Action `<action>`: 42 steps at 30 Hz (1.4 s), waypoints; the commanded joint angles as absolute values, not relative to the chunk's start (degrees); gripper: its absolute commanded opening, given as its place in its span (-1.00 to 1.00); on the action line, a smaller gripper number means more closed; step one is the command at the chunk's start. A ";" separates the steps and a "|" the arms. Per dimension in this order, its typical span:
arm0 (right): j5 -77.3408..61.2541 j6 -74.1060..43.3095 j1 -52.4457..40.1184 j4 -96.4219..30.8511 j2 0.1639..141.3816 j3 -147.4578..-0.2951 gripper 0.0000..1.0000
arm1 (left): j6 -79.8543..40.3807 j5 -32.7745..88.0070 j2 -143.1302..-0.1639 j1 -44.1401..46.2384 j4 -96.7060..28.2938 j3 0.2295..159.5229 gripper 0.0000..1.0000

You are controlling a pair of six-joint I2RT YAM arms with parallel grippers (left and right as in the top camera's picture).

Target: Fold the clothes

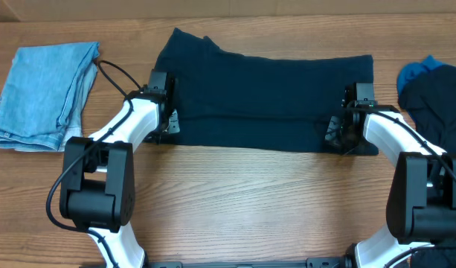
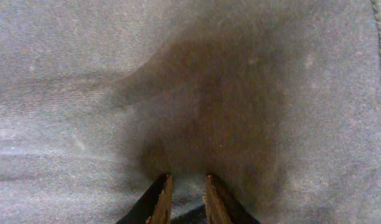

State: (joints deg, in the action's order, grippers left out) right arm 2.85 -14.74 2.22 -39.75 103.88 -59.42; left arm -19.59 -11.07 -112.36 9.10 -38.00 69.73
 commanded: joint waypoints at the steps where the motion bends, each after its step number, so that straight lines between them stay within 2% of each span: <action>1: 7.92 -14.57 3.29 -42.76 106.43 -58.92 -0.55 | -20.82 -7.01 -116.88 8.64 -42.59 63.64 -0.93; 6: 7.33 -14.55 3.29 -46.06 106.43 -63.61 -0.32 | -20.86 -4.36 -116.88 8.64 -44.58 63.64 -0.92; 7: 6.52 -14.48 3.29 -46.26 106.43 -64.38 -0.21 | -20.86 -3.70 -116.88 8.67 -44.80 63.64 -0.92; 8: 5.56 -13.15 3.29 -46.44 106.43 -65.49 0.04 | -20.84 -2.15 -116.88 8.69 -45.52 63.64 -0.92; 12: 5.48 -13.04 3.29 -46.50 106.43 -68.29 0.54 | -21.12 -1.41 -116.88 8.75 -47.20 63.64 -0.92; 16: 5.48 -12.99 3.29 -47.05 106.43 -69.65 0.67 | -21.96 -1.39 -116.88 8.95 -49.54 63.64 -0.92; 23: 3.66 -13.08 3.29 -48.69 106.43 -69.65 0.67 | -22.22 -3.18 -110.69 10.28 -50.37 68.23 -0.92; 27: 2.39 -13.13 3.29 -49.45 106.43 -69.63 0.67 | -14.39 -3.14 -106.17 10.44 -48.60 75.44 -0.90; 28: 2.24 -13.10 3.29 -49.41 106.43 -69.63 0.67 | -11.22 -3.14 -106.17 10.44 -47.31 76.58 -0.78; 29: 2.24 -13.13 3.29 -49.45 106.43 -69.63 0.67 | -8.29 -3.16 -106.19 10.44 -45.41 76.69 -0.50; 31: 2.15 -13.32 3.29 -49.76 106.43 -69.60 0.67 | -5.39 -3.07 -106.43 10.11 -42.89 76.66 -0.35; 36: 1.19 -13.50 3.29 -49.82 106.43 -69.60 0.67 | 5.30 3.29 -109.34 10.15 -37.01 76.66 -0.34; 41: 1.19 -13.47 3.29 -49.80 106.43 -69.60 0.67 | 9.63 7.62 -113.47 10.15 -34.48 76.66 -0.37; 42: 1.19 -13.50 3.29 -49.82 106.43 -69.60 0.67 | 9.67 7.51 -114.56 10.15 -34.20 76.66 -0.43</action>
